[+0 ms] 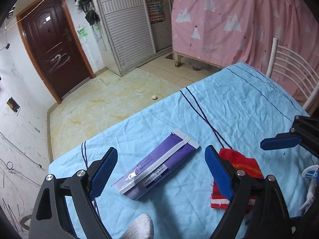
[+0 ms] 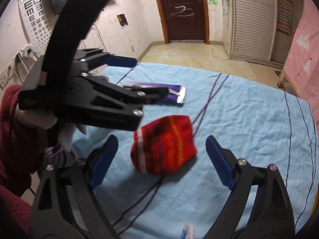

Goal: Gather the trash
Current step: 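Grasp the red striped sock with the right tool while the left tool grasps the purple toothpaste box, then carry the sock and purple box with both tools to the yellow bucket, then open both tools to drop the sock and box into the bucket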

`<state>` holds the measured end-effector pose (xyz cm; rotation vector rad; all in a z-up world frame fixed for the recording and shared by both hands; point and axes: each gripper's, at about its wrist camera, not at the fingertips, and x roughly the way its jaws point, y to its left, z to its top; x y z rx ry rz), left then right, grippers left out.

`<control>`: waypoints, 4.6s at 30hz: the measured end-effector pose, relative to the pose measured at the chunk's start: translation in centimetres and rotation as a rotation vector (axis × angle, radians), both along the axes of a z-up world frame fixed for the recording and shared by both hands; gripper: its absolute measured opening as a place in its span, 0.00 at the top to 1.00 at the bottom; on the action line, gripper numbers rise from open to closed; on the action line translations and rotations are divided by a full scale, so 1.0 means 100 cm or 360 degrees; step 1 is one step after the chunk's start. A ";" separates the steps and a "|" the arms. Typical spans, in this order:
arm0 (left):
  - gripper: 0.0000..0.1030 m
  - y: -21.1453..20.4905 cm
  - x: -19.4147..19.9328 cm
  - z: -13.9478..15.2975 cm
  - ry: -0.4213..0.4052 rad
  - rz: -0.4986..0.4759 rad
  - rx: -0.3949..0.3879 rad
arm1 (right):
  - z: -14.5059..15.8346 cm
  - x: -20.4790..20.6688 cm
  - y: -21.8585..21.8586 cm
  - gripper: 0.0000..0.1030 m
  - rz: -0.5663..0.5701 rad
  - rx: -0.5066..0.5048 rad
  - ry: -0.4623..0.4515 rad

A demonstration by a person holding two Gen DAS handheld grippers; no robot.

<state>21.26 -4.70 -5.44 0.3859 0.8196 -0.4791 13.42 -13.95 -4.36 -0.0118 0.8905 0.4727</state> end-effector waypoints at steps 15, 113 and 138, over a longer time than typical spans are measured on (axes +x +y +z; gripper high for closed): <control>0.22 0.008 0.029 -0.032 0.0114 -0.0059 -0.0029 | -0.016 0.021 0.019 0.14 0.0019 -0.0075 0.0064; 0.76 -0.334 -0.136 0.019 0.0062 -0.0567 0.0017 | -0.006 -0.111 -0.374 0.74 -0.1086 0.0341 -0.0298; 0.45 -0.403 -0.140 -0.013 0.0191 -0.0558 0.0026 | -0.058 -0.120 -0.426 0.41 -0.1298 0.0491 -0.0167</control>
